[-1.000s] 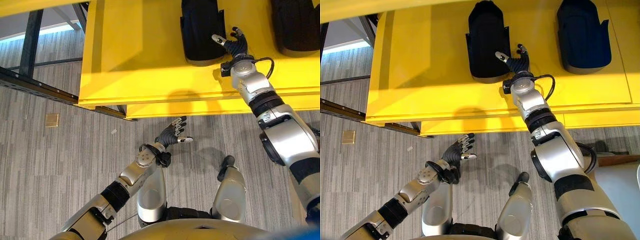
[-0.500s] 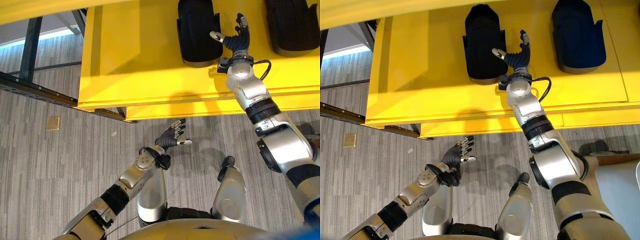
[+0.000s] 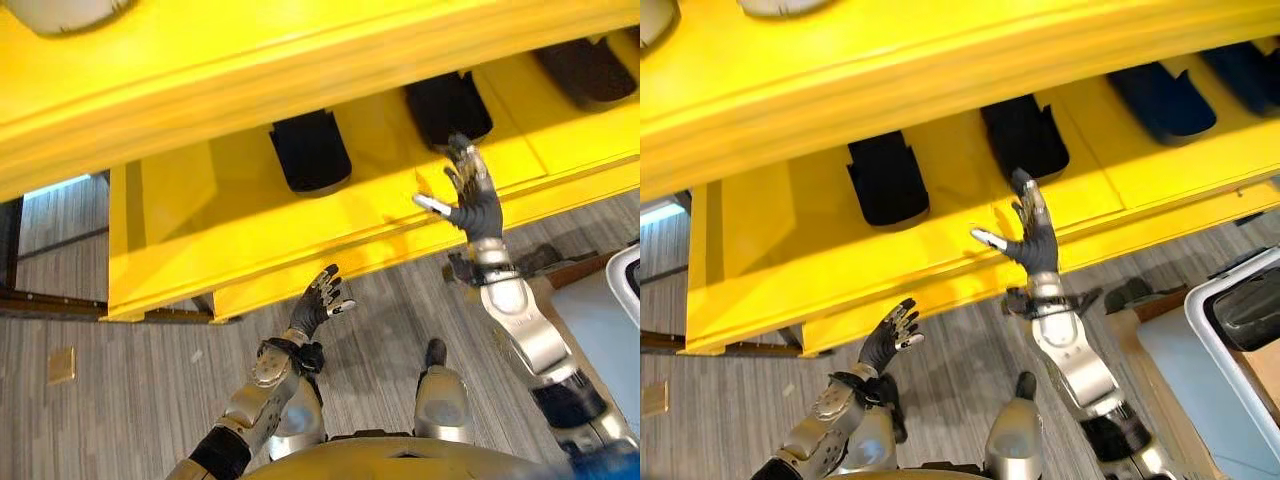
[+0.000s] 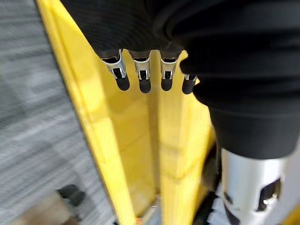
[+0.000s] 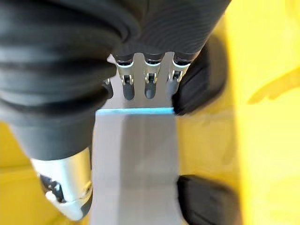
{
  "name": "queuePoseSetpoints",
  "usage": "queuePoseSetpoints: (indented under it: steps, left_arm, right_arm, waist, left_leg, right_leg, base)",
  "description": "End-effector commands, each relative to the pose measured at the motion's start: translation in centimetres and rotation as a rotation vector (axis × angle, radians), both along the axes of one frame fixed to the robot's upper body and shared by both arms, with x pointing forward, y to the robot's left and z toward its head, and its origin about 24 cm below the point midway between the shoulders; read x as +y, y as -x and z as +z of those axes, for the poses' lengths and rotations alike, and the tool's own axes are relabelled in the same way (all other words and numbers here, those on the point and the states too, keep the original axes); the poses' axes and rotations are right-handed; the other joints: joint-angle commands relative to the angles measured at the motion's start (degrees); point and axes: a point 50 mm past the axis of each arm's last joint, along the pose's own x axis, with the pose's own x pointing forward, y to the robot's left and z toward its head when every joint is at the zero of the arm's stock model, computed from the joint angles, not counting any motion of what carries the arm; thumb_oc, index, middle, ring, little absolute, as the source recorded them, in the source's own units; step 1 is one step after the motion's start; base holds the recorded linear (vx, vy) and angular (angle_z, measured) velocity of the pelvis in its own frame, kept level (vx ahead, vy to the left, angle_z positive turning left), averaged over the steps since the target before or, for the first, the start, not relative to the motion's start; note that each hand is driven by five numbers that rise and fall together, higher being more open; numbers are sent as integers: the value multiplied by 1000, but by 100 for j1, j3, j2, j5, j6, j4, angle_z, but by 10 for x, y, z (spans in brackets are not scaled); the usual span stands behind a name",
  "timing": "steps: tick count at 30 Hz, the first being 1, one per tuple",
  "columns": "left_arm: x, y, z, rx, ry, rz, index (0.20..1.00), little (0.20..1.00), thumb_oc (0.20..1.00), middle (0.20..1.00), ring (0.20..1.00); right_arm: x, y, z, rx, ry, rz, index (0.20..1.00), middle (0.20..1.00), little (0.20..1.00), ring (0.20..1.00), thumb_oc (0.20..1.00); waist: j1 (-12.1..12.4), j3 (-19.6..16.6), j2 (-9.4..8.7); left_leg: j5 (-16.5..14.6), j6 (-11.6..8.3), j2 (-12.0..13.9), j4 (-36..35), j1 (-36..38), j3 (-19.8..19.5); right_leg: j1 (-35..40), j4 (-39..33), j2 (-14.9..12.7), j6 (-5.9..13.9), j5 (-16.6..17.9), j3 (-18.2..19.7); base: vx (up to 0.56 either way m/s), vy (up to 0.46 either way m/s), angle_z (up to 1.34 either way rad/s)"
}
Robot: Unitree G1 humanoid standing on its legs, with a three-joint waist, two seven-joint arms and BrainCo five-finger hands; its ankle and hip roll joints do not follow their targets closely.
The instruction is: Move parts from the plastic box to the shelf.
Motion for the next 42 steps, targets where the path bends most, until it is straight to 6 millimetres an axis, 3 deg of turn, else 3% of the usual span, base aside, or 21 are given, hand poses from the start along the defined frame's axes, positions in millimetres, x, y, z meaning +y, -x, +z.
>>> queuePoseSetpoints:
  steps: [1,4,5,12,14,15,16,17,19,21,24,25,27,29,36,38,42]
  left_arm:
    - [3,-15,26,-173,-42,-87,1000,1000,1000,1000,1000]
    - [4,-18,35,-191,26,-152,1000,1000,1000,1000,1000]
    - [-4,-25,55,-269,24,-231,1000,1000,1000,1000,1000]
    - [-25,-43,86,-384,-20,-396,1000,1000,1000,1000,1000]
    - [-28,-44,86,-365,-17,-395,1000,1000,1000,1000,1000]
    - [-26,-42,80,-334,-24,-374,1000,1000,1000,1000,1000]
    - [-26,-39,76,-319,-37,-369,1000,1000,1000,1000,1000]
    - [-24,-37,72,-308,-55,-368,1000,1000,1000,1000,1000]
    - [-18,-33,63,-284,-71,-368,1000,1000,1000,1000,1000]
    - [-12,-30,60,-277,-58,-337,1000,1000,1000,1000,1000]
    - [-9,-31,60,-282,-48,-299,1000,1000,1000,1000,1000]
    - [-5,-34,61,-276,-20,-247,1000,1000,1000,1000,1000]
    - [-2,-36,61,-275,-16,-219,1000,1000,1000,1000,1000]
    - [1,-37,60,-266,-16,-214,1000,1000,1000,1000,1000]
    - [1,-33,56,-257,19,-177,1000,1000,1000,1000,1000]
    - [-7,-36,58,-286,21,-158,1000,1000,1000,1000,1000]
    - [-16,-41,67,-361,0,-199,1000,1000,1000,1000,1000]
  right_arm:
    - [4,-30,65,-368,17,46,1000,1000,1000,1000,1000]
    - [-15,-27,58,-354,71,-120,1000,1000,1000,1000,1000]
    - [-24,-31,56,-359,49,-241,1000,1000,1000,1000,1000]
    - [-45,-38,65,-443,75,-453,1000,1000,1000,1000,1000]
    - [-52,-44,68,-433,50,-506,1000,1000,1000,1000,1000]
    - [-53,-50,67,-398,6,-502,1000,1000,1000,1000,1000]
    - [-53,-53,65,-385,2,-504,1000,1000,1000,1000,1000]
    - [-54,-54,63,-373,14,-515,1000,1000,1000,1000,1000]
    - [-61,-50,55,-340,27,-563,1000,1000,1000,1000,1000]
    - [-69,-47,51,-315,30,-593,1000,1000,1000,1000,1000]
    - [-71,-50,51,-316,44,-606,1000,1000,1000,1000,1000]
    - [-72,-53,54,-320,53,-621,1000,1000,1000,1000,1000]
    - [-74,-54,57,-314,56,-657,1000,1000,1000,1000,1000]
    - [-81,-54,57,-311,59,-713,1000,1000,1000,1000,1000]
    - [-119,-38,56,-325,173,-968,1000,1000,1000,1000,1000]
    - [-135,-32,51,-284,201,-1054,1000,1000,1000,1000,1000]
    - [-142,-31,52,-299,259,-1029,1000,1000,1000,1000,1000]
  waist:
    - [11,194,-84]
    - [-101,130,-147]
    - [-179,33,-150]
    - [-443,133,-263]
    - [-404,185,-301]
    - [-306,223,-339]
    - [-265,244,-351]
    - [-242,248,-356]
    - [-184,198,-300]
    - [-40,134,-255]
    - [88,83,-256]
    - [157,59,-374]
    - [185,85,-413]
    - [116,96,-411]
    - [-325,123,-350]
    - [-604,162,-238]
    - [-858,206,-187]
  left_leg:
    - [-122,401,-142,363,-119,43]
    - [-260,466,-179,452,11,137]
    - [-280,513,-269,333,141,248]
    - [-587,691,-575,467,284,991]
    - [-838,678,-612,517,404,1294]
    - [-902,698,-554,545,509,1725]
    - [-923,729,-544,561,538,1822]
    - [-938,776,-545,586,520,1844]
    - [-846,908,-466,637,350,1779]
    - [-772,953,-363,641,224,1820]
    - [-681,893,-242,686,105,1924]
    - [-582,763,-35,898,-117,2128]
    - [-446,600,206,1053,-220,2142]
    - [-321,499,281,962,-166,2101]
    - [153,168,604,458,107,2196]
    - [592,-86,835,280,178,2332]
    - [930,-272,1020,117,263,2429]
  right_leg:
    - [-302,527,203,-372,-72,45]
    - [-208,491,198,-327,-56,103]
    - [-150,257,217,-250,118,156]
    - [-286,-208,-138,53,823,125]
    - [-283,-431,-361,224,1130,-268]
    - [-336,-341,-475,259,1265,-840]
    - [-373,-193,-526,247,1319,-976]
    - [-406,31,-571,228,1275,-947]
    - [-316,744,-514,-14,744,-812]
    - [-128,1186,-538,-225,404,-1010]
    - [121,1114,-404,-352,47,-1181]
    - [443,657,-173,-365,-181,-1454]
    - [600,321,-27,-332,-140,-1508]
    - [516,267,78,-301,-131,-1425]
    - [41,600,407,-550,-339,-1257]
    - [-277,796,551,-669,-469,-1116]
    - [-591,1023,674,-773,-570,-985]
  base:
    - [9,71,-20]
    - [-3,139,-16]
    - [-40,267,-22]
    - [-76,254,-20]
    - [-44,231,-39]
    - [-110,153,-72]
    - [-106,111,-170]
    - [-98,39,-250]
    - [-83,-17,-131]
    - [-53,-68,36]
    - [-18,-164,-52]
    - [15,-349,-108]
    - [35,-398,-111]
    - [62,-347,-145]
    - [94,-275,-51]
    - [84,-305,-39]
    - [36,-220,-39]
